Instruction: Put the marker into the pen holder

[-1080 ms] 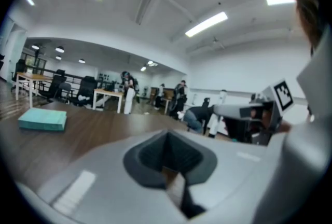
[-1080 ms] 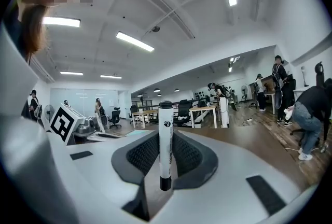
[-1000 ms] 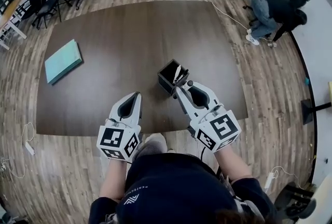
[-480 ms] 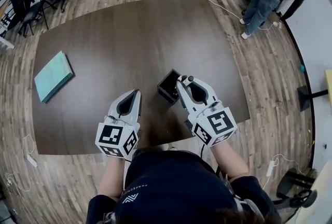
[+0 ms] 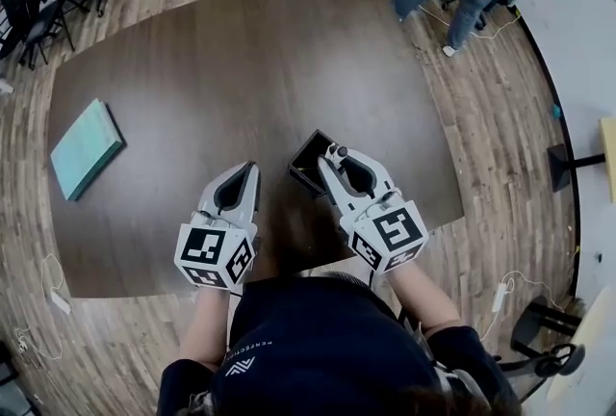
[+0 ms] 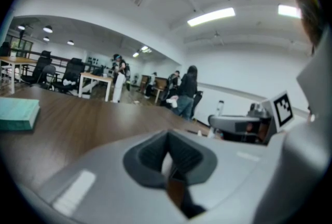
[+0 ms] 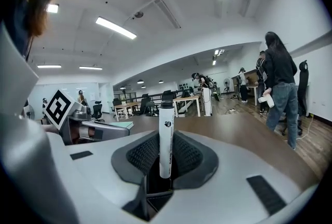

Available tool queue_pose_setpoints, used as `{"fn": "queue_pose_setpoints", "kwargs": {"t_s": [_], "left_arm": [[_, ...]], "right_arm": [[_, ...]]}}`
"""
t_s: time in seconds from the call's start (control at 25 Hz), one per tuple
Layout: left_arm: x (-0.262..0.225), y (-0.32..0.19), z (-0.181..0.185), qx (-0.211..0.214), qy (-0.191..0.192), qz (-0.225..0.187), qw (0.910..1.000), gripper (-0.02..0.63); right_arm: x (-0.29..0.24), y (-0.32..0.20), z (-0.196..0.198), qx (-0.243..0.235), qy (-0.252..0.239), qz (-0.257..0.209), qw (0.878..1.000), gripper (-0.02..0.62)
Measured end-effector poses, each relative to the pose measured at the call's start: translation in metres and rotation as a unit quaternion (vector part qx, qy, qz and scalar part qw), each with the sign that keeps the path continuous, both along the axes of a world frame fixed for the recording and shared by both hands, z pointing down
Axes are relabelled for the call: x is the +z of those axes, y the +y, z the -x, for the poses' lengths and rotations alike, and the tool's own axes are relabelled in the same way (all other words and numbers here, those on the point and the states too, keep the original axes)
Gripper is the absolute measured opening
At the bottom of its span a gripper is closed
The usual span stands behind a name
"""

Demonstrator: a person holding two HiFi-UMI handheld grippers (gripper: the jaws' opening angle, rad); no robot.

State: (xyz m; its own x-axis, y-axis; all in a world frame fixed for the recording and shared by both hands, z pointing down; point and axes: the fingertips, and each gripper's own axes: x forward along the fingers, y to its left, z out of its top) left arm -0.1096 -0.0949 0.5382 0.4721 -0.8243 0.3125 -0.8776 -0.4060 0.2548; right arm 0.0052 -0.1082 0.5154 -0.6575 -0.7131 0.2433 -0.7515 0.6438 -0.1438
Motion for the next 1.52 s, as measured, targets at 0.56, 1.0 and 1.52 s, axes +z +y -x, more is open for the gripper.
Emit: {"fn": "queue_pose_setpoints", "kwargs": {"t_s": [0.56, 1.0, 1.52], "left_arm": [[0.008, 0.000, -0.002, -0.007, 0.003, 0.010, 0.9999, 0.006], [0.000, 0.010, 0.002, -0.035, -0.002, 0.000, 0.9994, 0.006], [-0.015, 0.033, 0.010, -0.075, 0.005, -0.020, 0.9969, 0.006]], "right_arm": [[0.008, 0.002, 0.008, -0.029, -0.002, 0.006, 1.000, 0.176], [0.001, 0.007, -0.001, -0.032, -0.006, -0.004, 0.999, 0.109], [-0.004, 0.023, -0.011, -0.042, -0.016, 0.005, 0.999, 0.051]]}}
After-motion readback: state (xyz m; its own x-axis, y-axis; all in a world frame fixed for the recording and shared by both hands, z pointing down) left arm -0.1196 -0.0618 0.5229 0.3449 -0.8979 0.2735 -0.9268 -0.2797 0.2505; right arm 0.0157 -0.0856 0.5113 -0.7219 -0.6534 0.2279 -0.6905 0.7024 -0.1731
